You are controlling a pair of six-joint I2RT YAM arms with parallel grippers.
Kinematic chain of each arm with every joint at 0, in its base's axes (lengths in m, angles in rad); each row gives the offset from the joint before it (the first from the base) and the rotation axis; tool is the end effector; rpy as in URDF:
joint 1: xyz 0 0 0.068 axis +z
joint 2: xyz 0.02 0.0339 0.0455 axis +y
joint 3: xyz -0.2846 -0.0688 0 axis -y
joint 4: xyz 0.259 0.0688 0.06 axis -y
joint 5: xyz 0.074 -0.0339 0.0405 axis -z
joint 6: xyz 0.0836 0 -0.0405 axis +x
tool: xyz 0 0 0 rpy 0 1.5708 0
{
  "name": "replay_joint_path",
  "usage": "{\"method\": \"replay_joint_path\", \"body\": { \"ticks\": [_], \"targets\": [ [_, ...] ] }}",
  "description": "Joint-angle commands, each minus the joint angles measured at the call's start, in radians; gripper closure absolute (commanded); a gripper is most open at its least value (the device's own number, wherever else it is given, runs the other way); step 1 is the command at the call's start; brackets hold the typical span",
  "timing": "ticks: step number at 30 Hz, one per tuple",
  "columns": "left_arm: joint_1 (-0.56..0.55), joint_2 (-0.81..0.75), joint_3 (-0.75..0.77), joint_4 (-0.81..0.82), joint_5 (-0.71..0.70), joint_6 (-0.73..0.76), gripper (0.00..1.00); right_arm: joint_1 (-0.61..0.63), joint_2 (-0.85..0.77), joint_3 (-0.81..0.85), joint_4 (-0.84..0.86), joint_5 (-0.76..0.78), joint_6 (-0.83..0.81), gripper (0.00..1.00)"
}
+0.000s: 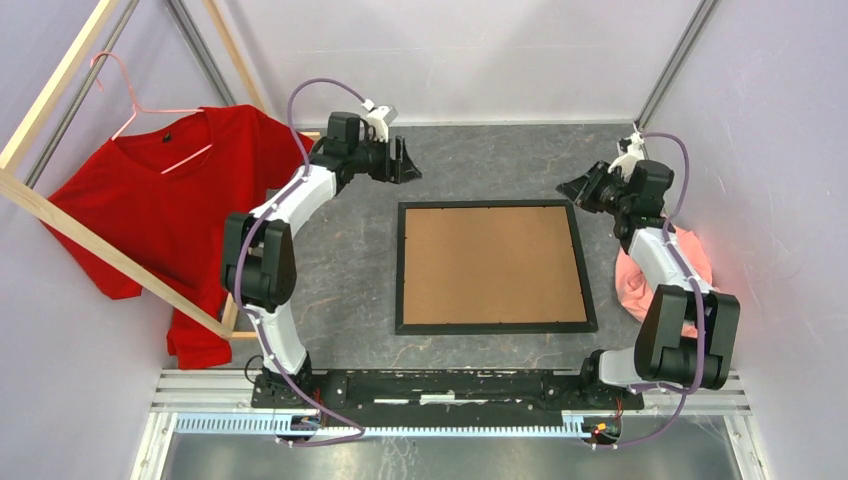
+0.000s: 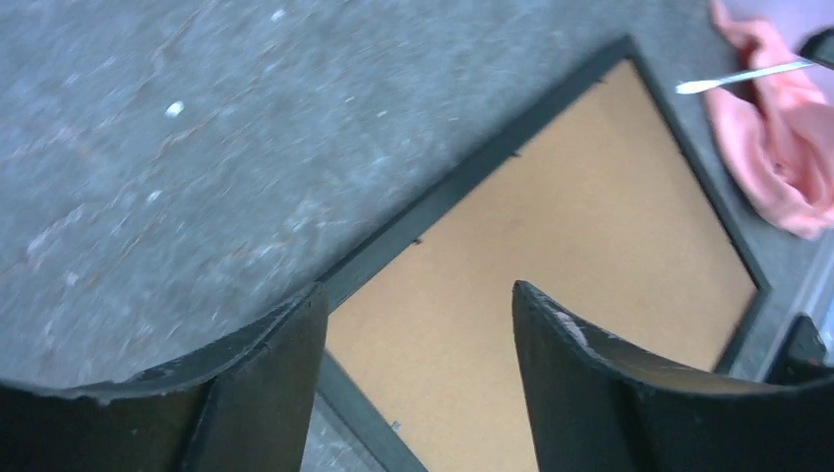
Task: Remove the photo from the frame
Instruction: Adjust the screwdriver.
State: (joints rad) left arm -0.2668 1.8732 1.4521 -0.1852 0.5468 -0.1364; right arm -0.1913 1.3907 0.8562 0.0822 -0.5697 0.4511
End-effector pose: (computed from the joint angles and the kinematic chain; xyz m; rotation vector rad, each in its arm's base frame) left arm 0.4565 -0.1698 0.2512 0.4589 2.1432 -0.8231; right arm 0.3545 -0.0227 0.2501 0.2822 2.0033 0.7391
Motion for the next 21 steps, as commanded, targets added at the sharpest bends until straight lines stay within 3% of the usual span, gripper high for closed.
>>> {"method": "replay_joint_path", "body": {
  "ticks": [1, 5, 13, 21],
  "targets": [
    [-0.027, -0.004, 0.117, 0.005, 0.271, 0.079, 0.17, 0.031, 0.013, 0.042, 0.189, -0.194, 0.196, 1.0],
    [-0.087, -0.012, 0.181, -0.116, 0.422, 0.143, 0.07, 0.094, 0.053, 0.078, 0.288, -0.288, 0.291, 1.0],
    [-0.158, -0.085, 0.084, -0.145, 0.614, 0.184, 0.02, 0.232, 0.088, 0.003, 0.584, -0.438, 0.471, 1.0],
    [-0.234, -0.104, 0.047, -0.145, 0.68, 0.192, 0.01, 0.249, 0.047, -0.095, 0.736, -0.502, 0.528, 1.0]
  ]
}}
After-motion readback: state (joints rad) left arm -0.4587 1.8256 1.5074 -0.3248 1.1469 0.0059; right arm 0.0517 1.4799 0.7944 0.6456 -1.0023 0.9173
